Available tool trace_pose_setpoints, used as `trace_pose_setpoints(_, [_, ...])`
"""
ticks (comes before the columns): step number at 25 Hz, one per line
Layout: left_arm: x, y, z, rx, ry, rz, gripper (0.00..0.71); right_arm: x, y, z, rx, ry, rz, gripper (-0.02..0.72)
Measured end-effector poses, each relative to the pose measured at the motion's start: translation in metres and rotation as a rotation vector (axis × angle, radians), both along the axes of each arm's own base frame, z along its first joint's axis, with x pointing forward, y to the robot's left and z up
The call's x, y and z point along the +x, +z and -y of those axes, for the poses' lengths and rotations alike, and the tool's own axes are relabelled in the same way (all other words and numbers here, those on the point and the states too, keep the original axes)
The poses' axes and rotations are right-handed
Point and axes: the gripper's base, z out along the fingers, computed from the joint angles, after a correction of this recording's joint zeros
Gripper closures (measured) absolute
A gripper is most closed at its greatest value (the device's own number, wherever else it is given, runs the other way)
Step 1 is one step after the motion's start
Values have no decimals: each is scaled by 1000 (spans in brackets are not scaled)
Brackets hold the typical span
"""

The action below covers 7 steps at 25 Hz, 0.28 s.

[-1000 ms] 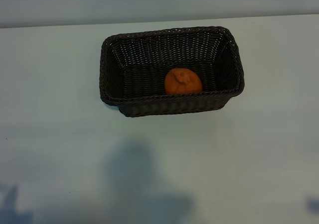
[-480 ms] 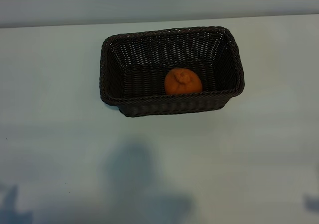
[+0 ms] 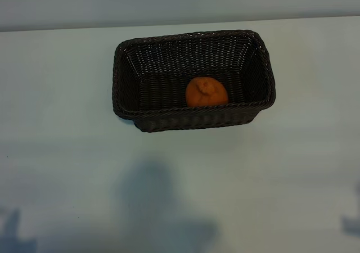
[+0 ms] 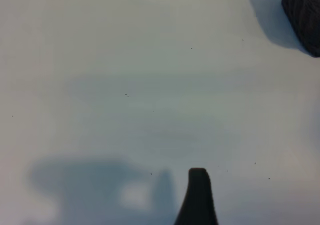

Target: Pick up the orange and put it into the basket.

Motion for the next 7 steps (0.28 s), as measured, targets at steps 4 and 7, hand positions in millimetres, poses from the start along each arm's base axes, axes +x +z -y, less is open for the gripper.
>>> trace_pose_setpoints(4, [0,0,0,1,-1,0,118,0,0,0,1,1,4,142])
trace_pose_setpoints(7, [0,0,0,1,-1,0,118,0,0,0,1,1,4,142])
